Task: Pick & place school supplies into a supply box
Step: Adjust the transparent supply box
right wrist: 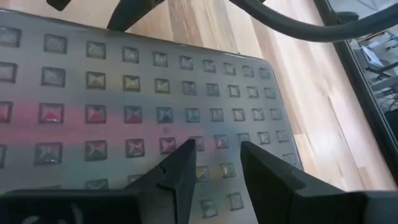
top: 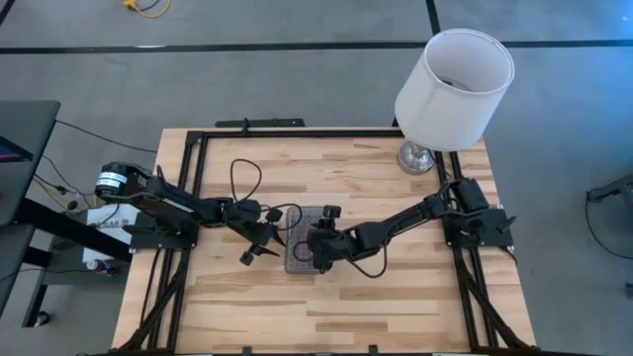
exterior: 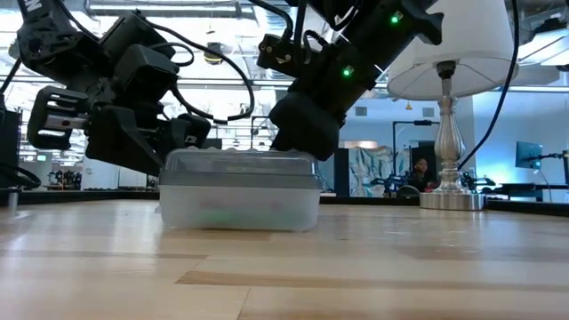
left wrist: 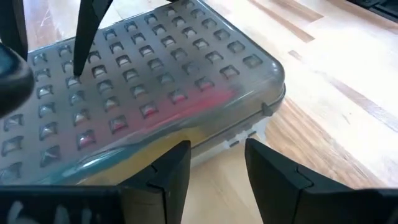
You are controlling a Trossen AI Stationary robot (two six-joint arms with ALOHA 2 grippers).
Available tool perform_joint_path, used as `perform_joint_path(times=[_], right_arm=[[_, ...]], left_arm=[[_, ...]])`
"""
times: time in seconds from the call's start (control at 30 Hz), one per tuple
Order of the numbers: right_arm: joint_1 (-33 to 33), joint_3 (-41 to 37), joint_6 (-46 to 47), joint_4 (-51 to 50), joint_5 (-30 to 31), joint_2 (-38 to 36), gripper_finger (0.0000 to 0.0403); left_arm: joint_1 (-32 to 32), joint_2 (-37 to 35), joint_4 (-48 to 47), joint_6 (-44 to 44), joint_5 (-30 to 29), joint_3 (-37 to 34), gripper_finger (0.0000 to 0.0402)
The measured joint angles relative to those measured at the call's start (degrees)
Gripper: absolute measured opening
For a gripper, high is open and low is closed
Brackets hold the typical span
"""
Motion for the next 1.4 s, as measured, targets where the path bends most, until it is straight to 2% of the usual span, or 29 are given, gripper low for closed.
perform_joint_path(times=[0.17,0.33,0.4,0.67,0.97,1.4], right_arm=[[0.3,-0.1,-0.1,-1.0,0.5,-1.3,0.0127],[2.1,-0.3,-0.1,-3.4,1.6,-4.8,0.0127],[3.1,-0.3,-0.2,-4.7,2.0,-6.7,0.0127],[5.7,-0.2,-0.9,-7.9,3.1,-10.6,0.0127],[5.9,-0.2,8.9,-17.4,4.9,-10.9,0.0127],[8.4,-0.1,10.0,-17.7,8.2,-10.9,0.0127]], left_arm=[[0.0,0.0,-0.1,0.8,-3.8,0.0,0.0151],[0.3,0.0,-0.2,1.6,-12.1,0.2,0.0151],[0.3,-0.2,0.0,1.9,-13.5,0.2,0.0151],[0.3,-0.3,1.0,0.4,-10.5,0.2,0.0151],[-0.8,-0.3,0.9,-0.5,-8.6,0.2,0.0151],[-2.6,-0.3,0.7,-0.3,-6.6,0.9,0.0151]])
